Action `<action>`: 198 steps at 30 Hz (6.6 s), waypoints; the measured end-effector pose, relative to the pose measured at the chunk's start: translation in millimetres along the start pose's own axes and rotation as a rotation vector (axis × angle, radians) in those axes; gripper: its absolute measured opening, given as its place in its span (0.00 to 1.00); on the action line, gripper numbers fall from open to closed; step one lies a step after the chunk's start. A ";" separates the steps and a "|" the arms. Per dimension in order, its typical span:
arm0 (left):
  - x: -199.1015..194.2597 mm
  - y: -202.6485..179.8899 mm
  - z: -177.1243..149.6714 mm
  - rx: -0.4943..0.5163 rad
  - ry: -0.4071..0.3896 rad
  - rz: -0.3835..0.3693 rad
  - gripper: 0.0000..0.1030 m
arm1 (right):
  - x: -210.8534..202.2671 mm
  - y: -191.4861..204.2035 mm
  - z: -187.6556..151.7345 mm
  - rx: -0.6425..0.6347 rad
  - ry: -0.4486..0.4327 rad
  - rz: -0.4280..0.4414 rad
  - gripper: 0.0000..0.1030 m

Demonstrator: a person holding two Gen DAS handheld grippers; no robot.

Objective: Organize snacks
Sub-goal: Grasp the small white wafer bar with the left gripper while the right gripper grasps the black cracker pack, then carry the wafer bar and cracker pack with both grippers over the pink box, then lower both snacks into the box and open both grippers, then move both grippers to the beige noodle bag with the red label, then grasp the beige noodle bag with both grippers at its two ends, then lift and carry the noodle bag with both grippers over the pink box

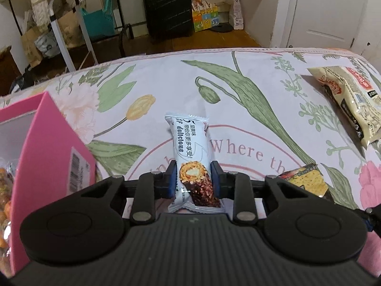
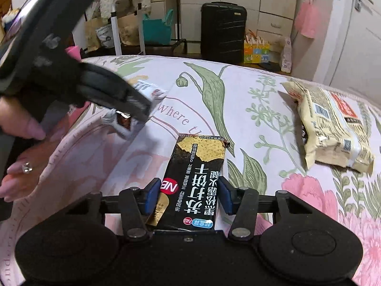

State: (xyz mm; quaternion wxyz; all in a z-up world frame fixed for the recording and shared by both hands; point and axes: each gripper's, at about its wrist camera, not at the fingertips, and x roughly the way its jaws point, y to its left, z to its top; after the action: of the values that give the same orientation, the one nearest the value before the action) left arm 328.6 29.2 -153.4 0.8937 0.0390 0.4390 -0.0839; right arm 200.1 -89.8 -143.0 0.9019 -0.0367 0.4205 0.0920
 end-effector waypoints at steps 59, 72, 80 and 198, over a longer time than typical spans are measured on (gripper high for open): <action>-256.6 105.0 -66.0 -0.087 -0.030 -0.126 0.26 | -151.8 63.6 70.6 -0.116 0.052 0.513 0.54; -231.1 206.7 -51.6 -0.271 -0.056 0.108 0.26 | -94.0 160.7 118.7 -0.433 -0.056 0.490 0.54; -175.7 247.0 -53.5 -0.424 0.059 0.192 0.26 | -45.2 206.5 125.9 -0.532 0.001 0.456 0.53; -18.2 -129.0 50.2 -0.003 0.263 -0.556 0.57 | -26.6 -144.1 47.2 0.127 0.109 0.169 0.98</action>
State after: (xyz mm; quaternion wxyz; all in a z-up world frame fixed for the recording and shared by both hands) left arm 333.0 -102.7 -107.8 0.7722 -0.0733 0.5447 -0.3189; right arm 247.3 -228.0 -93.9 0.8672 0.0512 0.4756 0.1386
